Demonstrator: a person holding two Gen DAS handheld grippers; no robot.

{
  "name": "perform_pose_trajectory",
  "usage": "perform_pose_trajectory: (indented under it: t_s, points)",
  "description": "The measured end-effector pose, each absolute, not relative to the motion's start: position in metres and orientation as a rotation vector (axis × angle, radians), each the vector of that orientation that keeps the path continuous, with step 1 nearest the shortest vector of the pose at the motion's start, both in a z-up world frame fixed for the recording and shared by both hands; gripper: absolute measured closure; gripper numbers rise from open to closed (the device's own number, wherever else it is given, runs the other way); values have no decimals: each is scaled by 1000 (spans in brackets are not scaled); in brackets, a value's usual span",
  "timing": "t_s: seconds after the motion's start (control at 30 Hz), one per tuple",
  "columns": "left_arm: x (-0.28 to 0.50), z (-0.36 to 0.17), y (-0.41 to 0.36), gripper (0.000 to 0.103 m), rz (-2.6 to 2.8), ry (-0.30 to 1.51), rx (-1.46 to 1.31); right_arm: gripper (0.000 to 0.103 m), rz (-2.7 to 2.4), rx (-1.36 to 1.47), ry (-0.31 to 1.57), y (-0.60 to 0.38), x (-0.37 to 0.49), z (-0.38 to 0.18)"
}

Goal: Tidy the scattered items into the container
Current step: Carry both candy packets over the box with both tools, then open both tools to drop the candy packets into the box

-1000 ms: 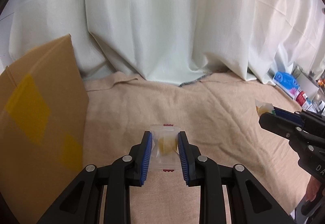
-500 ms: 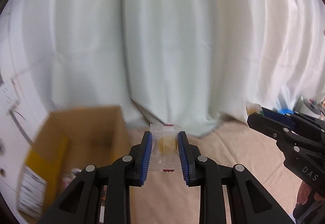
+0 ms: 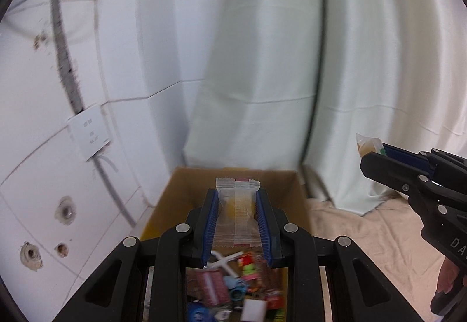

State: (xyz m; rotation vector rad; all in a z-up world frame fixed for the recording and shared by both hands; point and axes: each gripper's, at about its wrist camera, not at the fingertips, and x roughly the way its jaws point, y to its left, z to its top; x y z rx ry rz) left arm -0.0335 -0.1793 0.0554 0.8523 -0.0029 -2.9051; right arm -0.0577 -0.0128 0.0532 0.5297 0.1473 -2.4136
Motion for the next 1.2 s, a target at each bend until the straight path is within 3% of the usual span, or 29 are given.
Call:
perform_pose_trajectory:
  t_s: [0.27,0.73,0.77,0.87,1.2]
  points:
    - [-32,11,-233,76,-2817,51,955,80,-2332,659,182,-69,-71,10]
    - [-35,-25,-228,76,-2811,92,1029,78,-2301,796,232,-78,-81,-32]
    - [-34,-25,-228,75,-2809,95,1028,73,-2312,786,242,-78,-80,-31]
    - [-34,-25,-231,75,-2790,104,1020,41,-2321,777,266,-78,-78,-31]
    - [-39,-24,-226,75,-2751,91,1056,5,-2450,682,255,-60,-72,-14]
